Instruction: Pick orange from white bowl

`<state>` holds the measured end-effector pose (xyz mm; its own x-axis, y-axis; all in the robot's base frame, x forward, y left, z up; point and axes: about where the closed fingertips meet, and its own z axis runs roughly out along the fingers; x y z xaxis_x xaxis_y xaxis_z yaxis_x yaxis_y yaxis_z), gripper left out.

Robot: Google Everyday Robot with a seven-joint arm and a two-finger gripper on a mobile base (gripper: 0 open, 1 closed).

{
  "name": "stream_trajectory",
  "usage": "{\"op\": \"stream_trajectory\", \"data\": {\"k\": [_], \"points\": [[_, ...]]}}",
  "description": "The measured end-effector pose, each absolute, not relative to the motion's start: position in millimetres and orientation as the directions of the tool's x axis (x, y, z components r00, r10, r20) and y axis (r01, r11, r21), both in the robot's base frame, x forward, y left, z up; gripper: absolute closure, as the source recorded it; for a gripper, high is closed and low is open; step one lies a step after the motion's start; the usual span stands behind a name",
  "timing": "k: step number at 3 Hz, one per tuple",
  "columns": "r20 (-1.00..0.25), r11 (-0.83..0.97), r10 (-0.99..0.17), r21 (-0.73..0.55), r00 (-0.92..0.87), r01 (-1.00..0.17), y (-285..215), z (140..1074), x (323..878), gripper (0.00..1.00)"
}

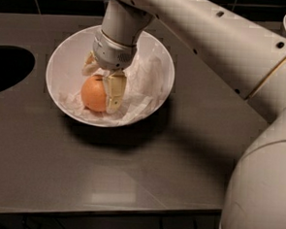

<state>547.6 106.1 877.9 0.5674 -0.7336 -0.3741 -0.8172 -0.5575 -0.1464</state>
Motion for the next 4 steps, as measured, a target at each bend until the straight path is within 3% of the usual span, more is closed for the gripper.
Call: {"op": "stream_trajectory", "data": {"k": [1,2,4], "points": [[-0.375,-0.556,-0.735,-0.143,0.565,-0.819,105.9,876.8,547.1,0.38],[-0.377,-0.556,-0.735,-0.140,0.563,-0.819,106.0,875.5,547.0,0.37],[-0.385,-0.545,-0.740,-0.137,0.551,-0.827,105.7,874.3,547.1,0.79]]}}
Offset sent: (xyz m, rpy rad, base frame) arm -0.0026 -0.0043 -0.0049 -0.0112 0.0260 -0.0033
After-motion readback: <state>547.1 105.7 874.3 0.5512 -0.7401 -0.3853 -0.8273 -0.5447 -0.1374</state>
